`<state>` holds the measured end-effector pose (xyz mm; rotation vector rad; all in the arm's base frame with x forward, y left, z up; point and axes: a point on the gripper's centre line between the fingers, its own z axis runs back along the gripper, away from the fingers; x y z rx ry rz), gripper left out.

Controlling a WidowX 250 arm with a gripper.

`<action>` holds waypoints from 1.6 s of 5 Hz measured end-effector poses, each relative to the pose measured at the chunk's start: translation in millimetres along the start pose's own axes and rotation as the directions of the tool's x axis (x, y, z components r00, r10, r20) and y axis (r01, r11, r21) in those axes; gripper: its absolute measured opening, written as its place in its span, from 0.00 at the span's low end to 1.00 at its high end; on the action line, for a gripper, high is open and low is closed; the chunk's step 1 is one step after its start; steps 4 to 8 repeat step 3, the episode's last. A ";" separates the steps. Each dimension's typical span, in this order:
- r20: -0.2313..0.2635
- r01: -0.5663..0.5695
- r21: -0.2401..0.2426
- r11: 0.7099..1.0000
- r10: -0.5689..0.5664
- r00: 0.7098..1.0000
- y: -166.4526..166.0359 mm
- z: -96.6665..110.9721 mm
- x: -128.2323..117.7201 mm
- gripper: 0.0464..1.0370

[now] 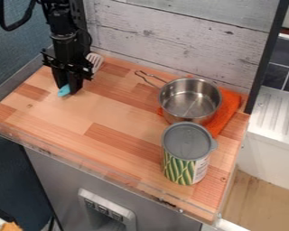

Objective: Move the spatula in the upper left corner of the table

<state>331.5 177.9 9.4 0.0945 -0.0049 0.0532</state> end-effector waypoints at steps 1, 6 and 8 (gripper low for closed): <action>-0.019 0.013 -0.006 1.000 -0.013 1.000 -1.4 0.6 -2.9 0.63; 0.074 0.016 0.024 1.000 -0.018 0.997 0.2 54.8 -5.0 0.97; 0.074 0.016 0.024 1.000 -0.018 0.997 0.2 54.8 -5.0 0.97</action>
